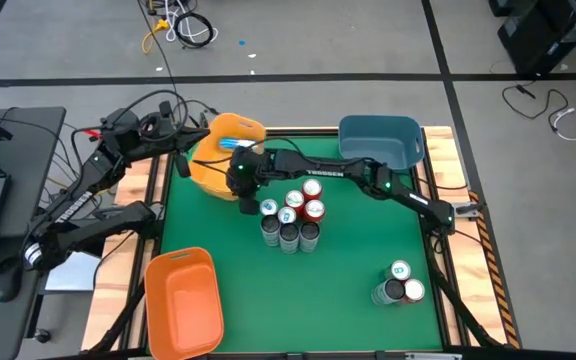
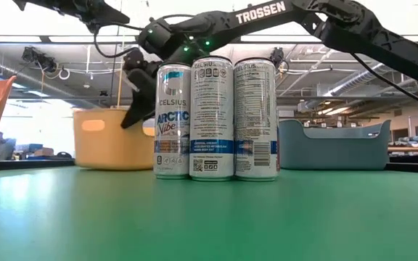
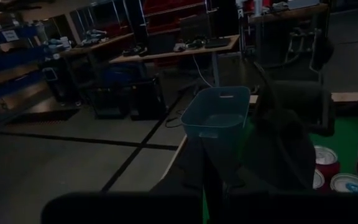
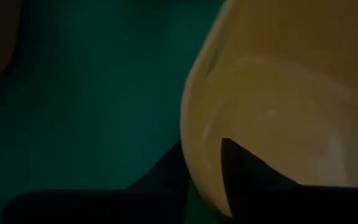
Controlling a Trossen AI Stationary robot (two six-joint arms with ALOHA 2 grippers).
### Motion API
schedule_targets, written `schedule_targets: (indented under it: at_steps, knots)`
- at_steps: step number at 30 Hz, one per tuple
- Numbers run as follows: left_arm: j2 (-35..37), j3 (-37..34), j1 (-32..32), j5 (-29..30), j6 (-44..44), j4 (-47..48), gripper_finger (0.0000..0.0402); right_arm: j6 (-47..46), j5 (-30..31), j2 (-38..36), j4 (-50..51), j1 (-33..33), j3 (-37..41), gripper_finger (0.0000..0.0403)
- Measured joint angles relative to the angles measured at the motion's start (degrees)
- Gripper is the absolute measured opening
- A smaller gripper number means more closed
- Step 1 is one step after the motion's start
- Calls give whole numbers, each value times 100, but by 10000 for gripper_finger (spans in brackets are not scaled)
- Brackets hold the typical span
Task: Sort soda cans
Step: Remove the blue soda can from the yellow bin
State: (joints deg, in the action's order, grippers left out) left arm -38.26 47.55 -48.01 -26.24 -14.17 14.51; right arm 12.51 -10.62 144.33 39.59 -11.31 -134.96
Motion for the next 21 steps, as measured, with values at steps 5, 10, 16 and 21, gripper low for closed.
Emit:
schedule_targets:
  at_steps: [5,10,16,21]
  knots:
    - [9,-90,2,0,-20,-90,1,77,-10,-40,591,44,-13,51]
    - [0,-274,0,4,-19,-157,1,152,-80,-79,1026,119,-13,53]
    - [2,-291,0,6,87,-357,1,445,-105,-165,1364,217,-9,54]
    - [7,-291,0,5,140,-501,1,514,-147,-351,1538,232,2,55]
